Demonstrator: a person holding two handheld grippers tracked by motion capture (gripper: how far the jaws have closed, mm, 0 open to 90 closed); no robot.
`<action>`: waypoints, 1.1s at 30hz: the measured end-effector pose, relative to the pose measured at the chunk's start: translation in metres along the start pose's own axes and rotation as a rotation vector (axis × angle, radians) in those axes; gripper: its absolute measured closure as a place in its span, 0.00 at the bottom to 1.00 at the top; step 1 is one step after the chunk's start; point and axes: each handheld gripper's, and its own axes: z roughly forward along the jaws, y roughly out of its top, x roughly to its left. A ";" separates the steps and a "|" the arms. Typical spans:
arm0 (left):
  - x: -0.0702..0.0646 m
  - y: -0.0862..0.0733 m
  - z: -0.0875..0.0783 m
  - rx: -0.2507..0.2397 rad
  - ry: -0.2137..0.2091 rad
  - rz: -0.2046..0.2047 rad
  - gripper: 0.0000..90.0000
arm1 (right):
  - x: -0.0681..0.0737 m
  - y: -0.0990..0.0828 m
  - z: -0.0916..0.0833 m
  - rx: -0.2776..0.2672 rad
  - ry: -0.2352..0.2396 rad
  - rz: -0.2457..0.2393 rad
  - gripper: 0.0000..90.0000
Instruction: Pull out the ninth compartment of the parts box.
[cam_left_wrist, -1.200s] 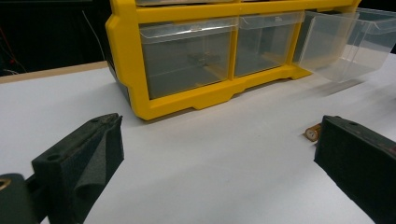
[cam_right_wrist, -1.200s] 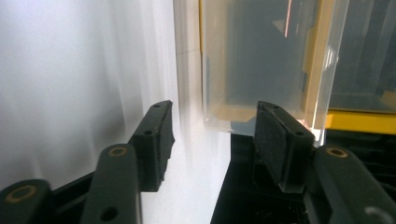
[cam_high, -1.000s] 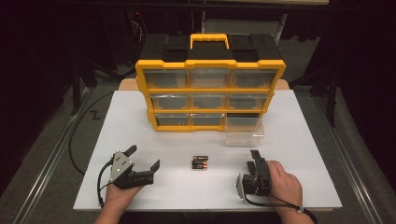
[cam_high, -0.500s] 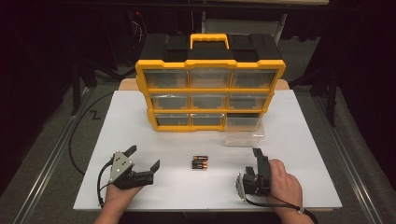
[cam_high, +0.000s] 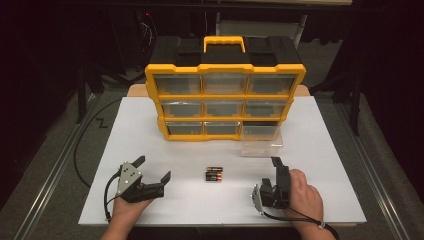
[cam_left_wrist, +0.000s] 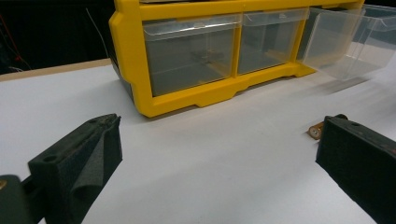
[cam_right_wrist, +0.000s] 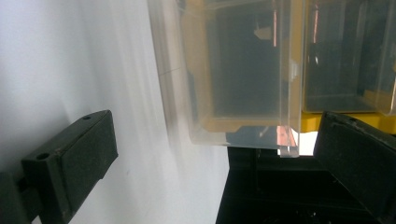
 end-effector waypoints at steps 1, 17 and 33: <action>0.000 0.000 0.000 0.001 0.000 0.000 0.01 | -0.001 0.000 0.000 -0.003 0.000 0.006 0.01; -0.001 -0.001 0.004 0.029 -0.001 -0.002 0.00 | -0.007 -0.008 0.004 0.013 0.017 0.142 0.01; -0.003 -0.001 0.004 0.029 -0.006 -0.006 0.00 | -0.018 -0.018 0.006 0.023 0.041 0.400 0.01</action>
